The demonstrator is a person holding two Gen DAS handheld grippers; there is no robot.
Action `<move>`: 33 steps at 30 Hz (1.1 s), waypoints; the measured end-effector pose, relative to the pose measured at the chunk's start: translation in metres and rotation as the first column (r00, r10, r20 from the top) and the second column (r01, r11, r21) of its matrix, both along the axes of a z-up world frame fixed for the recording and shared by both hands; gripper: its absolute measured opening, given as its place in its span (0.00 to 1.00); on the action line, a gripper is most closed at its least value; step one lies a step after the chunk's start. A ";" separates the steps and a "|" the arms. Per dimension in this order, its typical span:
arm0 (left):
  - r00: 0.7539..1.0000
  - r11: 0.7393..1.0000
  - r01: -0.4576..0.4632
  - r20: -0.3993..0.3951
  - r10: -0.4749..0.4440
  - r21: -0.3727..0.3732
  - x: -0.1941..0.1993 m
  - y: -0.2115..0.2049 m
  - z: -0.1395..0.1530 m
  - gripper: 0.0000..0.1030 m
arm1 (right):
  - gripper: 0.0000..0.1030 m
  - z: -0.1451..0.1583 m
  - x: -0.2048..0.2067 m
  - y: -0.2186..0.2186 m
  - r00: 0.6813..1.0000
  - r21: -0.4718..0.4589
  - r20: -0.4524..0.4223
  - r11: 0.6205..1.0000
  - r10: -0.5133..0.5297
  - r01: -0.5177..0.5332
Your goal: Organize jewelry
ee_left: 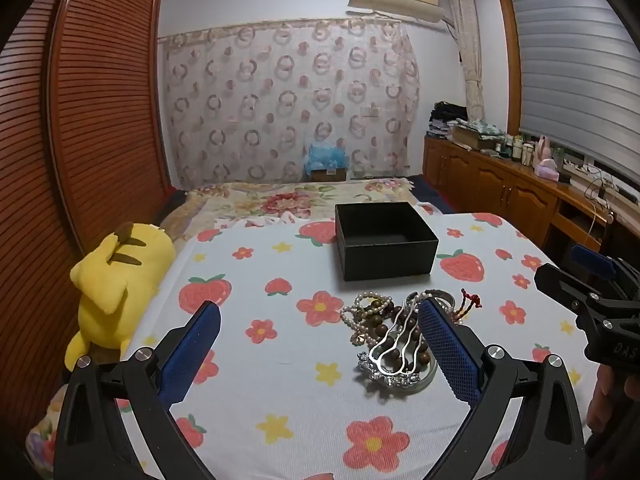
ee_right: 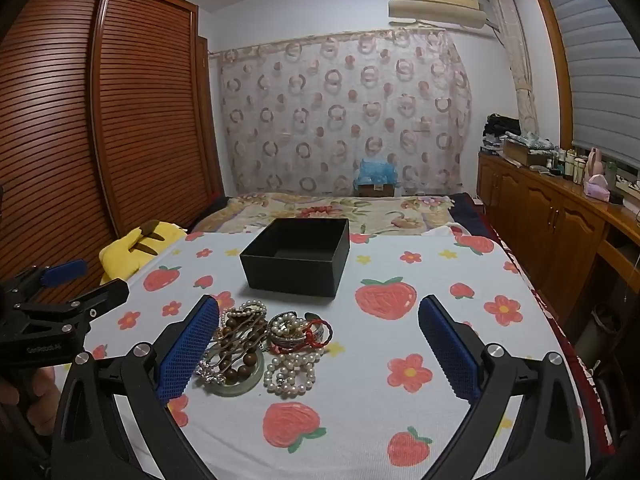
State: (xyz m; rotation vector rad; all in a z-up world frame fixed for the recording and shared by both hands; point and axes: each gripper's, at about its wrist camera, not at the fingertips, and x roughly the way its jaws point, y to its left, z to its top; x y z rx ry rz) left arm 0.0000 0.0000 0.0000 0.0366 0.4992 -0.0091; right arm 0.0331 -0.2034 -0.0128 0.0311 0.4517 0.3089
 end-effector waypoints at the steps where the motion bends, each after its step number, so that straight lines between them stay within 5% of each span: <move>1: 1.000 1.000 0.000 -0.001 0.000 0.002 0.000 0.000 0.000 0.93 | 0.98 0.000 0.000 0.000 1.000 -0.001 0.000 1.000 0.000 0.000; 33: 1.000 1.000 0.001 0.005 -0.001 0.000 0.000 0.000 0.000 0.93 | 0.98 0.002 -0.001 0.000 1.000 -0.004 0.005 1.000 0.000 0.000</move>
